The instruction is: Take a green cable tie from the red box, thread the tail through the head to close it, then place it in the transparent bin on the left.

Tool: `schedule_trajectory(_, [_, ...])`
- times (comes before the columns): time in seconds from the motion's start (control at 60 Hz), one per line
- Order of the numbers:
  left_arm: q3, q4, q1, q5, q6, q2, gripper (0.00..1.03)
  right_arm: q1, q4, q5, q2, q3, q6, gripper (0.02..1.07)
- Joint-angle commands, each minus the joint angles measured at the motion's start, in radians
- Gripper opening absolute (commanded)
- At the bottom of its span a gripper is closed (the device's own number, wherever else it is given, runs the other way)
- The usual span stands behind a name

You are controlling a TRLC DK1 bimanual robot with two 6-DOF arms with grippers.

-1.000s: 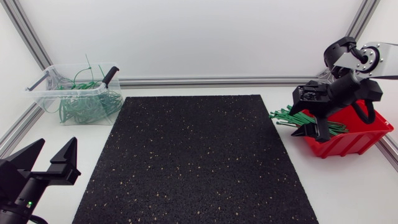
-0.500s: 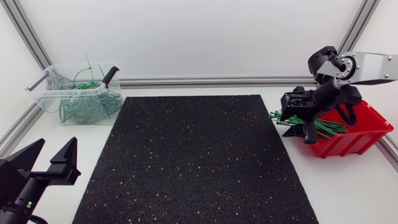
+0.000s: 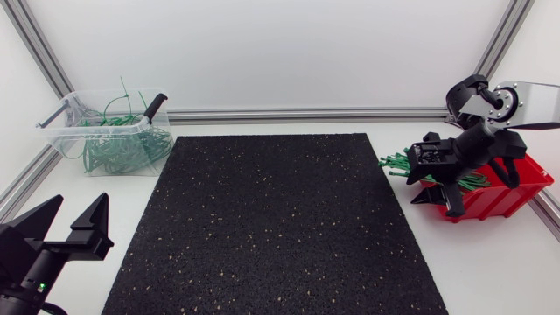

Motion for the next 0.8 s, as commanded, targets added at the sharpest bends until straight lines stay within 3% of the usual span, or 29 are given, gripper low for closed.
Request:
schedule_trajectory(0.0, [-0.040, -0.014, -0.002, -0.004, -0.015, -0.007, 0.99, -0.007, -0.005, 0.001, -0.018, -0.007, -0.023, 0.64])
schedule_trajectory(0.783, [-0.040, -0.014, -0.003, -0.004, -0.015, -0.007, 0.99, 0.045, 0.115, 0.029, 0.094, 0.059, 0.029, 0.64])
